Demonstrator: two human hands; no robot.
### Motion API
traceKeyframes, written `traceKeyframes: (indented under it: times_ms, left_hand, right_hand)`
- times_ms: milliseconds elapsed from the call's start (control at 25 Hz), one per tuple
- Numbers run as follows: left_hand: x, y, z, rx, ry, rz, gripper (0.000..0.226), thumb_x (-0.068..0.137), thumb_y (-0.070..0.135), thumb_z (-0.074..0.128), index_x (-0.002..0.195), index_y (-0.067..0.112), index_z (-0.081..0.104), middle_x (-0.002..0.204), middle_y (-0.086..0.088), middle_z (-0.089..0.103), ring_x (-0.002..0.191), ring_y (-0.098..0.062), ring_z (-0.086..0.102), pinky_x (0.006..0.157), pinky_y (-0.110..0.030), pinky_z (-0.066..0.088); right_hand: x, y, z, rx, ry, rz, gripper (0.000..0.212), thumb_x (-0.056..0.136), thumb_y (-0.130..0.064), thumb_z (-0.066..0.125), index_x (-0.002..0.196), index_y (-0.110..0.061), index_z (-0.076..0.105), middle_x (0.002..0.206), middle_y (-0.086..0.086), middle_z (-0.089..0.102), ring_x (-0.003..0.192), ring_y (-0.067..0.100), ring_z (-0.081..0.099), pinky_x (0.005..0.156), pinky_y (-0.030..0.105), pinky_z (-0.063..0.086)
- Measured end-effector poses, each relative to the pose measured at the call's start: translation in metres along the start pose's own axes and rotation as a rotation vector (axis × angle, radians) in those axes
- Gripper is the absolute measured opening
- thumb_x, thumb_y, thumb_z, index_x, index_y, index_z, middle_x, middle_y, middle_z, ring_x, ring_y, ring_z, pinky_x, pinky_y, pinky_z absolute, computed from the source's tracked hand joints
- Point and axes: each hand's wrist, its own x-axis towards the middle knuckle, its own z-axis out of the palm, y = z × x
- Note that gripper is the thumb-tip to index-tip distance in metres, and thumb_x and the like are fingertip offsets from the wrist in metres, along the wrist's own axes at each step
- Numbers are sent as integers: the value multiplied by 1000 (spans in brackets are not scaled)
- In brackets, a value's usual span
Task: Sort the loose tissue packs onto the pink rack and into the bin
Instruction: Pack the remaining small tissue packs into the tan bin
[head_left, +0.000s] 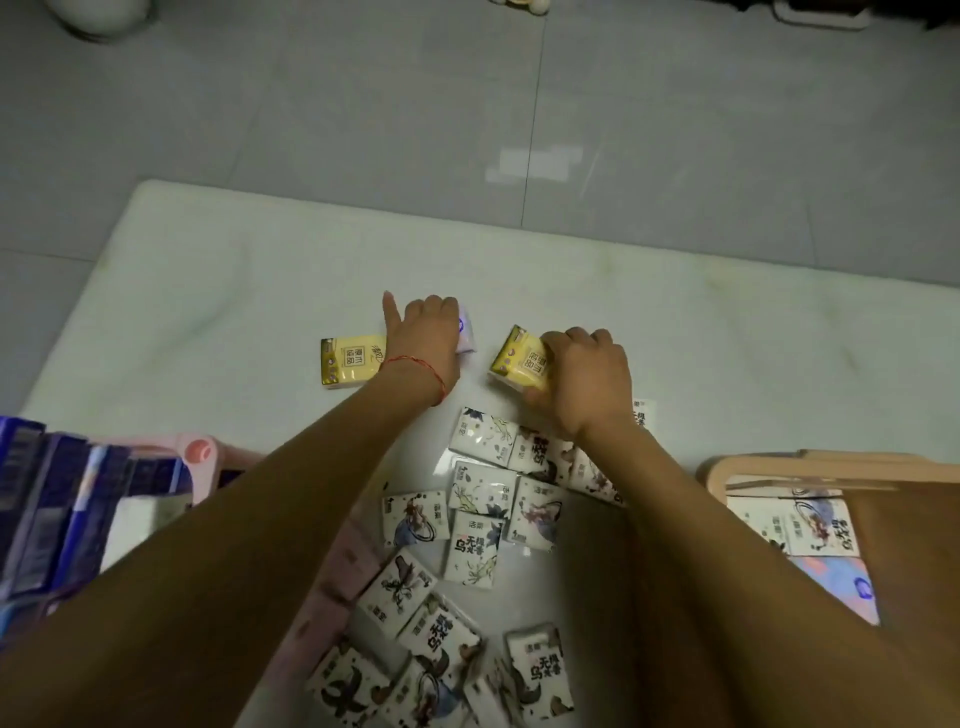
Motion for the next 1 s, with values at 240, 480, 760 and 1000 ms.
traceKeyframes:
  times_ms: [240, 480, 760, 1000]
  left_hand:
    - [-110, 53, -80, -499, 463, 75, 61, 78, 48, 53, 125, 9, 48, 115, -12, 55, 103, -30, 52, 89, -37, 40]
    - [-250, 192, -47, -490, 239, 553, 67, 40, 55, 78, 92, 15, 63, 76, 1, 66, 64, -17, 64, 60, -23, 52]
    - [-298, 270, 57, -95, -587, 173, 57, 89, 37, 56, 134, 8, 37, 138, -15, 43, 127, -32, 41, 104, -39, 34]
    - [-305, 287, 84, -182, -636, 142, 65, 90, 42, 52, 142, 14, 25, 144, -11, 30, 133, -27, 33, 108, -32, 31]
  right_hand:
    - [-107, 45, -103, 331, 429, -28, 47, 63, -33, 66, 107, -17, 61, 93, 2, 58, 87, 21, 49, 73, 30, 38]
    - [-278, 154, -77, 246, -12, 72, 52, 57, -33, 67, 107, -18, 66, 93, 0, 67, 82, 18, 56, 68, 13, 28]
    - [-329, 182, -10, 81, -574, 68, 65, 85, -9, 51, 145, -18, 27, 147, 6, 32, 124, 27, 47, 99, 31, 40]
    - [-331, 192, 5, 49, -532, -43, 47, 91, -3, 42, 138, -9, 36, 141, 13, 33, 120, 31, 49, 100, 34, 38]
